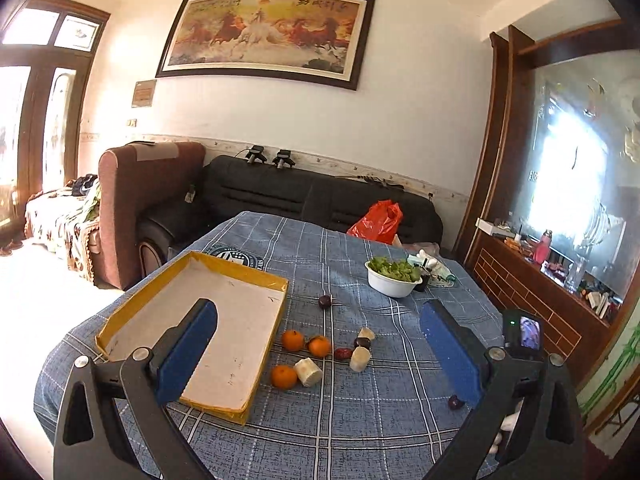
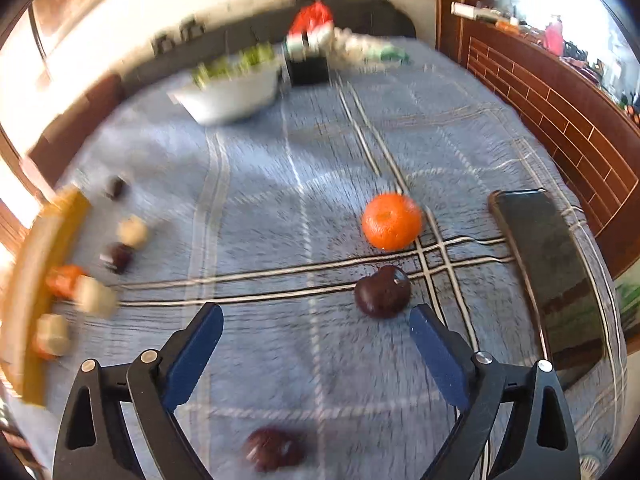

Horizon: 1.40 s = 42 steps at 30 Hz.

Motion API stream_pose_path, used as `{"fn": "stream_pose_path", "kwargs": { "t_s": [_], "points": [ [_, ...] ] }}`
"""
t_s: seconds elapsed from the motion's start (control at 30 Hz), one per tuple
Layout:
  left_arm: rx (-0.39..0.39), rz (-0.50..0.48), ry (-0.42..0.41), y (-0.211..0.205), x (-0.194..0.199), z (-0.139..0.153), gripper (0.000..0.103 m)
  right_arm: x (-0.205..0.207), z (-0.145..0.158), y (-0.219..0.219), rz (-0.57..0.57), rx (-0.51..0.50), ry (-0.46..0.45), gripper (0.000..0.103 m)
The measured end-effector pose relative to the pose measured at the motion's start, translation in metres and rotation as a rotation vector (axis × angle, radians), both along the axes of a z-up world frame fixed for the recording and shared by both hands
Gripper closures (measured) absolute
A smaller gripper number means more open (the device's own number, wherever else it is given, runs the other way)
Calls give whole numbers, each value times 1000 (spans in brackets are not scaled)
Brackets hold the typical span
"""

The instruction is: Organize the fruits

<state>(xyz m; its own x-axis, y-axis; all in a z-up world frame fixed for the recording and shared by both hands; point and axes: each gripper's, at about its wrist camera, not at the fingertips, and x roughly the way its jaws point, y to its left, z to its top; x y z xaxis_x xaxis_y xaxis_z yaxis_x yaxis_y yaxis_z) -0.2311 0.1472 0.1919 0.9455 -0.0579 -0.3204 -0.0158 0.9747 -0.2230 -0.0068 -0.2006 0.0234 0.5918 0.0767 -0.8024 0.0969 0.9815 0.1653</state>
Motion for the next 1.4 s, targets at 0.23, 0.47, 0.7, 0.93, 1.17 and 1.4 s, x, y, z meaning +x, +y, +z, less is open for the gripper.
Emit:
{"fn": "stream_pose_path", "kwargs": {
  "t_s": [0.23,0.47,0.7,0.93,1.17,1.4],
  "points": [
    [-94,0,-37,15,-19,1,2,-77,60,29,89,63,-296,6],
    [-38,34,-97,40,-65,53,4,-110,100,74,231,157,-371,6],
    [52,321,-161,104,-137,135,4,-103,208,145,436,146,-561,6],
    [71,476,-142,147,-160,133,4,-94,236,225,582,164,-584,6],
    [-5,457,-104,168,-136,112,4,-87,219,236,604,121,-546,6],
    [-19,383,-102,148,-116,103,4,-81,210,209,535,100,-483,6]
  ]
}}
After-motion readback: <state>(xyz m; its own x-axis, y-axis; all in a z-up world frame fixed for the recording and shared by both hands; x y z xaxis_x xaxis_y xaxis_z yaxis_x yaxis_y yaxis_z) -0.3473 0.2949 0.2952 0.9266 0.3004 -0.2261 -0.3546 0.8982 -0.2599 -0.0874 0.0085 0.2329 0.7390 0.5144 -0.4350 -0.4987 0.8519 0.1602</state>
